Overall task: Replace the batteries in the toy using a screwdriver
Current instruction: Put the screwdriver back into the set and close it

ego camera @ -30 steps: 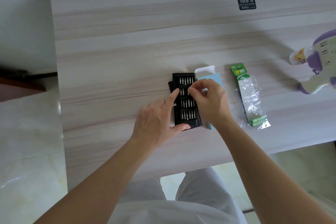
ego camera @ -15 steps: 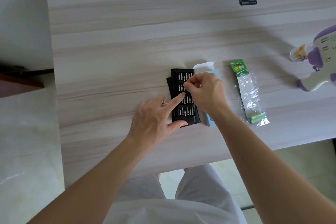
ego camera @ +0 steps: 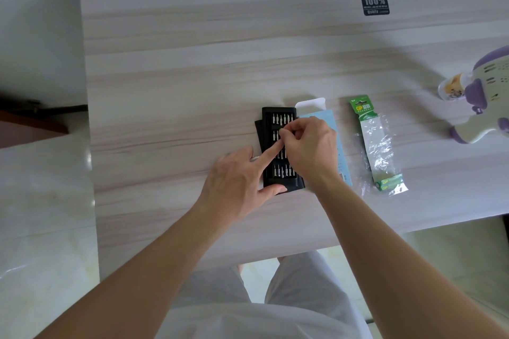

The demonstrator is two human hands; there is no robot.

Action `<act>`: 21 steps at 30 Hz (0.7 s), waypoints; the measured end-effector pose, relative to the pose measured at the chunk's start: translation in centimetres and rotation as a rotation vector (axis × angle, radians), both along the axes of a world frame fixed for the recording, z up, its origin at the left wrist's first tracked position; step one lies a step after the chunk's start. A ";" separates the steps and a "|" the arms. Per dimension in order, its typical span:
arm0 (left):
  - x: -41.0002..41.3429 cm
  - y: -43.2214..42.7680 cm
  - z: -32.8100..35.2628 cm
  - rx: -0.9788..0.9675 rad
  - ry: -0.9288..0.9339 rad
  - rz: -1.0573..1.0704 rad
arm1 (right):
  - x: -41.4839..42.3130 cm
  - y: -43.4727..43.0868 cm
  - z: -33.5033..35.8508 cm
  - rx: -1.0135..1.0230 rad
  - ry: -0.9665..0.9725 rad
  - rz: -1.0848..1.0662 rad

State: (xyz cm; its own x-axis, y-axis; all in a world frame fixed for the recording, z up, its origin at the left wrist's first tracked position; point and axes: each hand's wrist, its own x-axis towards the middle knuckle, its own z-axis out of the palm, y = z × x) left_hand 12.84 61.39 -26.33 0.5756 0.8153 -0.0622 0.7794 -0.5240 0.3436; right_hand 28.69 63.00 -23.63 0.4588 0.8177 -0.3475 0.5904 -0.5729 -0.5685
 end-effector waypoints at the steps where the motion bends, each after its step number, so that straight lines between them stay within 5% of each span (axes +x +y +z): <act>1: 0.0 0.0 0.0 -0.007 -0.005 0.004 | -0.1 0.0 0.0 0.004 0.004 -0.017; 11: 0.0 0.4 0.7 -0.125 0.082 0.020 | 1.2 -0.6 -0.5 0.141 0.124 -0.171; 21: 0.0 0.6 0.8 -0.200 0.113 0.022 | 1.8 -3.4 -0.8 0.350 -0.257 0.389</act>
State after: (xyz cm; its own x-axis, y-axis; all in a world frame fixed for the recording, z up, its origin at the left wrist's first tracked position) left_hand 12.89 62.01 -25.55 0.5382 0.7925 -0.2869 0.8291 -0.4368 0.3489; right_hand 30.49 59.59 -24.45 0.1356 0.9891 0.0567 0.8640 -0.0901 -0.4954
